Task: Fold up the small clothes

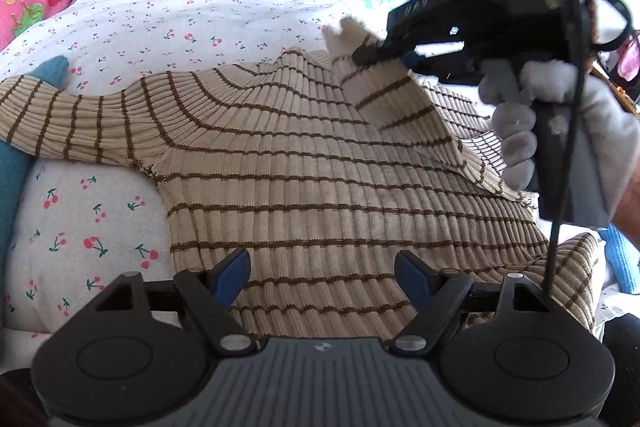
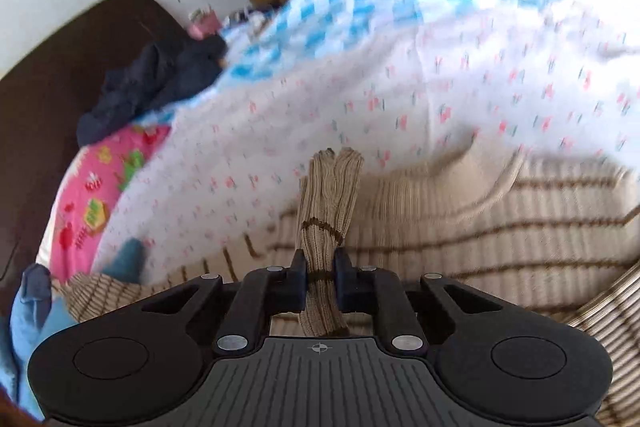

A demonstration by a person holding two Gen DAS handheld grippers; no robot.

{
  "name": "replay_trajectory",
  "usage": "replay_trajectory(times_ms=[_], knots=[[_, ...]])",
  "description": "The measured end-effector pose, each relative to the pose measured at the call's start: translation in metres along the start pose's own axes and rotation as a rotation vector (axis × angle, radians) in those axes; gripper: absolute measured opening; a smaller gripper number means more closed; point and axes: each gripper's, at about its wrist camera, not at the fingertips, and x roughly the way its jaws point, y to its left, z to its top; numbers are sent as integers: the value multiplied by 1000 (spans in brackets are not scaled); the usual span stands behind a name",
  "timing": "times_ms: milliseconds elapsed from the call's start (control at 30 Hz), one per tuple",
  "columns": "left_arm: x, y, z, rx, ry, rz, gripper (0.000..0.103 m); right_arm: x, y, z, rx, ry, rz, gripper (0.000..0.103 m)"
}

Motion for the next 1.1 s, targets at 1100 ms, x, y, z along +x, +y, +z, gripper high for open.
replay_trajectory(times_ms=[1100], knots=[[-3, -3, -3, 19, -11, 22, 83, -8, 25, -42, -166, 293, 315, 34]])
